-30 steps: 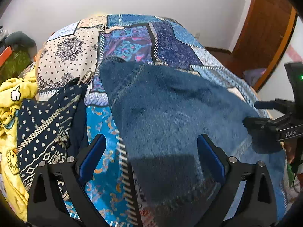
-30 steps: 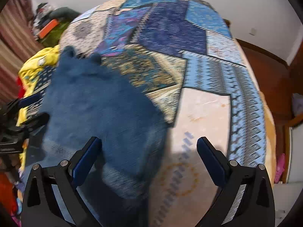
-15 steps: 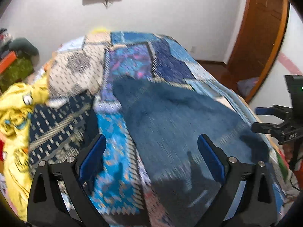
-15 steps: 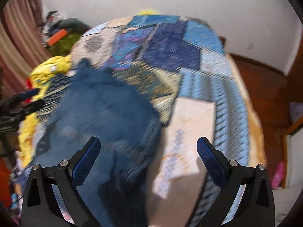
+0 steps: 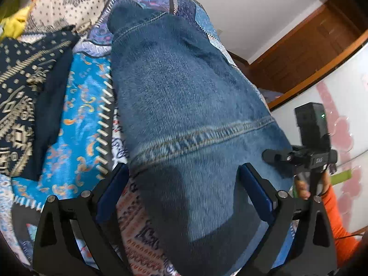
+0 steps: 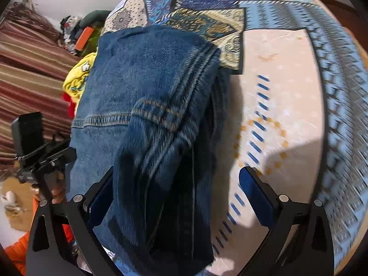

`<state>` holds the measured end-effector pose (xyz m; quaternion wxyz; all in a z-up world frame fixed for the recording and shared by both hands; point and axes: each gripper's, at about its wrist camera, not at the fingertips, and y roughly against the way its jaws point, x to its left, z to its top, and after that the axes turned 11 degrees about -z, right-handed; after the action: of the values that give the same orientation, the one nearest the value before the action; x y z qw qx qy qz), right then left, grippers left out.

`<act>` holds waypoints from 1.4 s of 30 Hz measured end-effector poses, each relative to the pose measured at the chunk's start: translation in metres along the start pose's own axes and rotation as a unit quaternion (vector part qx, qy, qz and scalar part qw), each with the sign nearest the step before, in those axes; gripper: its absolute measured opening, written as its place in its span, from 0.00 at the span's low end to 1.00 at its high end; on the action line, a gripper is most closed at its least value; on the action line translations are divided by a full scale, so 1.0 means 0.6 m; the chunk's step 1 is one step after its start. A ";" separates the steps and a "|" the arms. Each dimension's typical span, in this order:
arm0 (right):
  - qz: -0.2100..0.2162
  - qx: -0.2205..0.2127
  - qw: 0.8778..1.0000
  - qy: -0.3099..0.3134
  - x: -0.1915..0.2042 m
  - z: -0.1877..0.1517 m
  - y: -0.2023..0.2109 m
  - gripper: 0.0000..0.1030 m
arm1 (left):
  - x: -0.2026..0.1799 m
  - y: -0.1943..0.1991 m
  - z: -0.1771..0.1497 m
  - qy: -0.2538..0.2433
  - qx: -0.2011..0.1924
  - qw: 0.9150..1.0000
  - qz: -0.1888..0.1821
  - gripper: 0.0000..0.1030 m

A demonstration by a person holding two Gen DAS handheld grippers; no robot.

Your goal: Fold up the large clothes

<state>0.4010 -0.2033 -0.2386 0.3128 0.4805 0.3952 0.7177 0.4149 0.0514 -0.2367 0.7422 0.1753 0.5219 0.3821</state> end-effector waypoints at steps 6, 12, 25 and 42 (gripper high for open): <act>0.060 0.010 0.998 -0.026 -0.003 0.022 -0.039 1.00 | 0.008 -0.026 0.029 0.013 0.006 1.000 0.002 0.95; 0.078 -0.007 0.996 -0.035 0.008 0.029 -0.050 0.98 | 0.014 -0.035 0.034 0.015 0.010 1.000 -0.006 0.94; 0.075 -0.021 0.995 -0.059 0.023 0.014 0.012 0.41 | -0.002 0.038 0.011 0.006 -0.024 0.999 -0.029 0.48; 0.062 -0.137 0.986 0.068 0.293 0.076 0.104 0.35 | -0.002 0.369 0.060 -0.046 -0.165 0.985 -0.008 0.43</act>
<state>0.3791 -0.0760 -0.0966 0.3030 0.4064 0.2835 0.8140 0.3625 0.1988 -0.0759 0.7873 0.0636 0.4187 0.4481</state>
